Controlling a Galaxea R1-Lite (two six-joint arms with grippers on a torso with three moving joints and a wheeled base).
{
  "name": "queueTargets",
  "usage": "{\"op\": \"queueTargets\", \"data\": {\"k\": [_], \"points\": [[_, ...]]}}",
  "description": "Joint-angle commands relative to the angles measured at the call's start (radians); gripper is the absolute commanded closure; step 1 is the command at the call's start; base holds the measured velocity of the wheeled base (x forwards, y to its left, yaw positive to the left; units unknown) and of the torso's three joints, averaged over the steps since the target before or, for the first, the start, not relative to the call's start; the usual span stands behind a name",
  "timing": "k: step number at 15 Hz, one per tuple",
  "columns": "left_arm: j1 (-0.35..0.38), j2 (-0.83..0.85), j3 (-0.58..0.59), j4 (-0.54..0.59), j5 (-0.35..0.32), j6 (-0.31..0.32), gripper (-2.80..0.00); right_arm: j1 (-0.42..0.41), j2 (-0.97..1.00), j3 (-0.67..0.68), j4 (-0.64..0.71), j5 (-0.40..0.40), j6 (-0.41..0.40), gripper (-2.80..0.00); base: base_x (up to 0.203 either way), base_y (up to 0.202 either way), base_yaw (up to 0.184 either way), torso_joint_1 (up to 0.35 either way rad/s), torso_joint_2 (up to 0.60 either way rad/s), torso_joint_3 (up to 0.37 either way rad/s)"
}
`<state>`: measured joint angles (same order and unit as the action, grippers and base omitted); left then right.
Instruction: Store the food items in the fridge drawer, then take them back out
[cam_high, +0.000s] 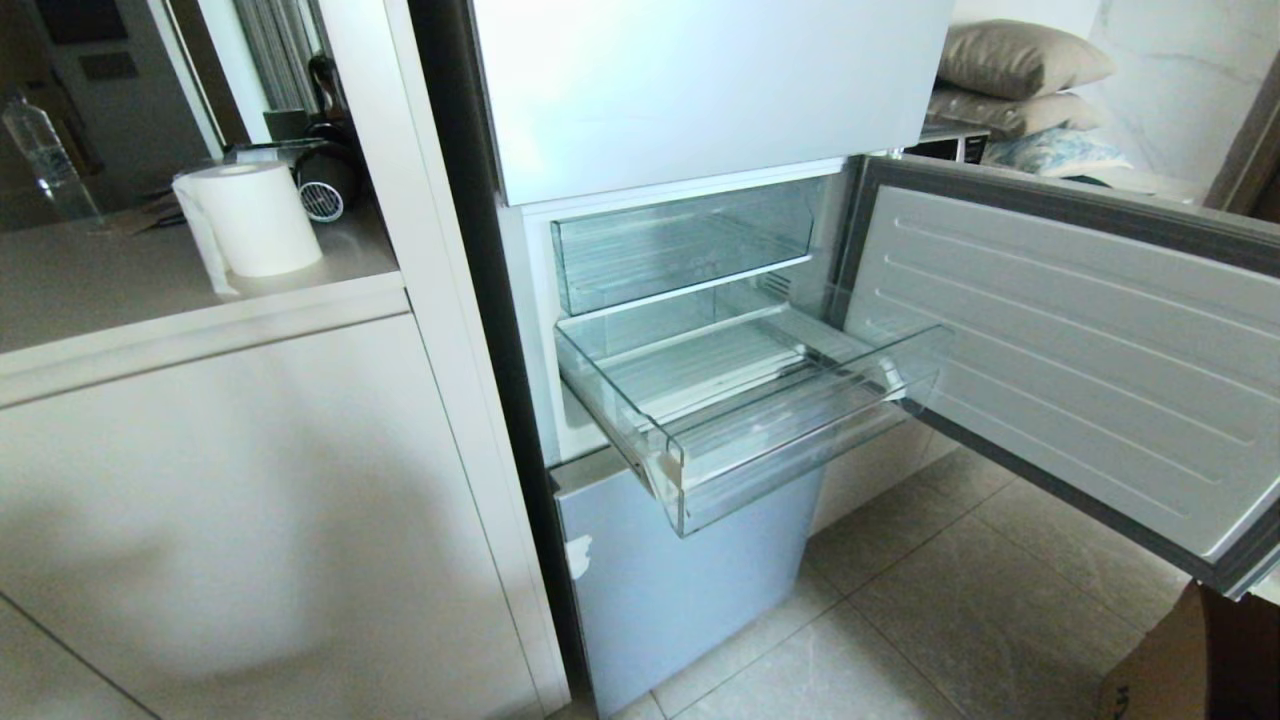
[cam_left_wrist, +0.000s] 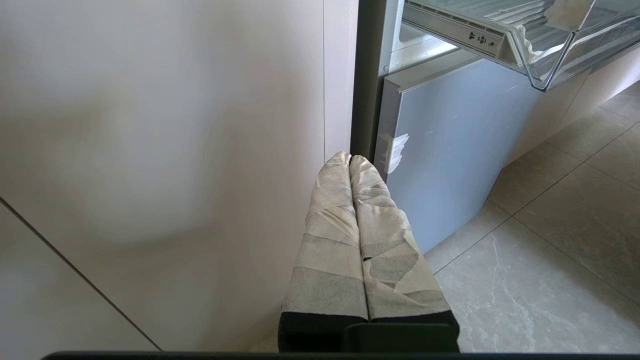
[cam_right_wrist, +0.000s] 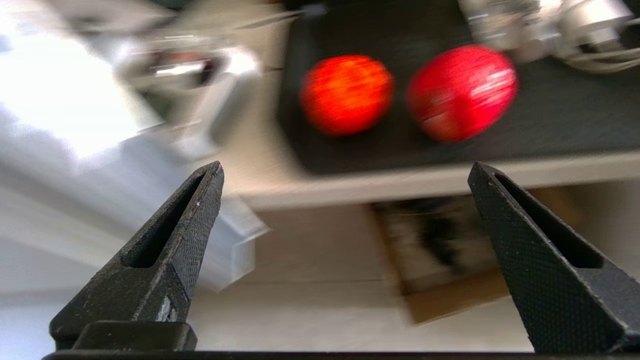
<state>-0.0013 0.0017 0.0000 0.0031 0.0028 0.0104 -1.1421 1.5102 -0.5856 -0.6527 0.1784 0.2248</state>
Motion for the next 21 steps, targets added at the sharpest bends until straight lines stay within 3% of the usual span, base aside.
{"op": "queueTargets", "data": {"k": [1,7,14,21], "points": [[0.000,0.001,0.000,0.000,0.000,0.000,0.00,-0.059,0.235,-0.096,-0.042,-0.020,-0.051,-2.80,0.000,0.000,0.000,0.000,0.00,0.000],[0.000,0.001,0.000,0.000,0.000,-0.001,0.00,-0.123,0.470,-0.327,-0.064,-0.034,-0.141,-2.80,0.000,0.000,0.000,0.000,0.00,0.000],[0.000,0.001,0.000,0.000,0.000,0.000,0.00,-0.136,0.618,-0.434,-0.073,-0.037,-0.161,-2.80,0.000,0.000,0.000,0.000,0.00,0.000],[0.000,0.001,0.000,0.000,0.000,-0.001,0.00,-0.125,0.706,-0.462,-0.180,-0.033,-0.163,-2.80,0.000,0.000,0.000,0.000,0.00,0.000]]}}
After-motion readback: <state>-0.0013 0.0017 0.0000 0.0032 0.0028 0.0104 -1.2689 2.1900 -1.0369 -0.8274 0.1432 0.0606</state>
